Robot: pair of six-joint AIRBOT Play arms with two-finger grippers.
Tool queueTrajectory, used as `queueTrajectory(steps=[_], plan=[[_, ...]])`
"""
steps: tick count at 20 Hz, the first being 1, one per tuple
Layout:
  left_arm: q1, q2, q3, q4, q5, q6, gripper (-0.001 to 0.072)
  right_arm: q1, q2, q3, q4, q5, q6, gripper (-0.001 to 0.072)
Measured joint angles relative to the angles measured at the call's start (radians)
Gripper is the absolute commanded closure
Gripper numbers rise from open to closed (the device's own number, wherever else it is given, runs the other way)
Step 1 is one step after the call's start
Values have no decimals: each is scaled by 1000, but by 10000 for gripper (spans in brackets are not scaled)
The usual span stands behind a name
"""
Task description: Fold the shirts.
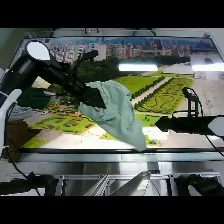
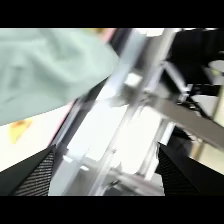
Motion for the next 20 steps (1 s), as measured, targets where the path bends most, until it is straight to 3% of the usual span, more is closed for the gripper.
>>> queueTrajectory(steps=[3,6,10,14,15,16,18,19,20], plan=[[99,10,-51,129,19,-44,-7,-6,-75,0,138,-20,-135,209],[214,6,-172,188,124,-51,10,-8,-209,0,274,-37,-275,211],[327,-68,-288,207,269,2,10,-8,-392,2,417,-100,-427,211],[369,-203,-323,76,346,113,11,0,-524,17,469,-135,-484,212],[373,-234,-323,29,351,138,55,6,-544,23,485,-136,-497,213],[377,-262,-315,-15,356,160,184,15,-563,30,507,-137,-514,251],[378,-316,-286,-63,369,187,442,32,-594,40,542,-145,-554,609],[375,-336,-266,-67,373,198,652,37,-603,45,572,-144,-578,691],[369,-352,-243,-80,377,205,698,40,-608,52,613,-140,-604,692]])
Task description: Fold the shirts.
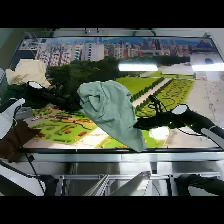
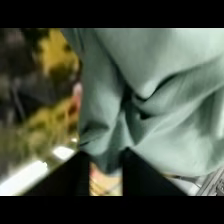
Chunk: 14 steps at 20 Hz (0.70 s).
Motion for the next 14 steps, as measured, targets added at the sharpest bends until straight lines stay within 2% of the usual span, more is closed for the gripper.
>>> queueTrajectory(steps=[4,7,11,14], plan=[[-30,-17,85,-35,-57,15,700,3,10,32,85,63,-92,693],[-27,65,132,-58,-149,6,699,-53,104,84,111,169,-116,693],[24,319,180,-247,-297,-8,697,-239,359,234,204,352,-129,693],[59,582,225,-444,-316,-13,687,-402,594,401,289,388,-163,693]])
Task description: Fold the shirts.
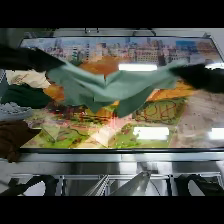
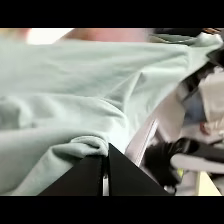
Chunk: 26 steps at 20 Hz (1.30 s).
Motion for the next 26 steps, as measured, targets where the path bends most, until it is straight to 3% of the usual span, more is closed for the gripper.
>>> queueTrajectory(steps=[4,8,13,18,19,20,21,22,26], plan=[[16,287,64,-55,57,-15,679,-161,235,158,3,-99,-48,693],[21,446,-32,8,90,-67,679,-219,272,192,-18,-91,-58,692],[22,426,-308,39,166,-53,679,-112,27,137,-23,-87,-111,692],[23,168,-484,53,265,70,677,143,-423,117,-41,-201,-174,668],[26,96,-498,55,282,98,618,182,-506,119,-42,-232,-182,509],[33,23,-501,56,291,126,339,212,-581,127,-45,-264,-190,374],[43,-43,-492,55,297,148,40,231,-648,138,-45,-283,-193,289],[60,-110,-469,56,300,164,-10,237,-697,151,-45,-303,-192,271],[158,-306,-314,57,275,185,-9,141,-739,182,-95,-267,-99,277]])
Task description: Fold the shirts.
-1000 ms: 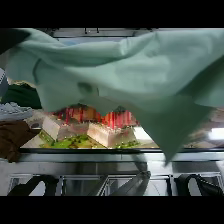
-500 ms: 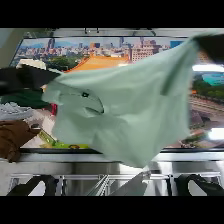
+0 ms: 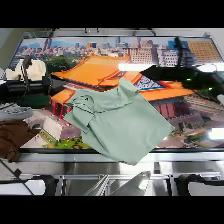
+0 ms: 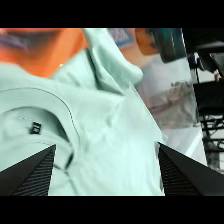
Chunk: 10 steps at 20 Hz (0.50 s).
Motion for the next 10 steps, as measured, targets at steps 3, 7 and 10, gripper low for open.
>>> queueTrajectory(steps=[3,7,10], plan=[[43,-80,97,47,-66,-48,-6,-130,32,-26,-146,113,129,302],[-44,-121,136,155,-121,-102,10,-292,93,-214,-294,213,242,388],[-183,-131,146,238,-82,-122,9,-401,152,-408,-345,223,293,340]])
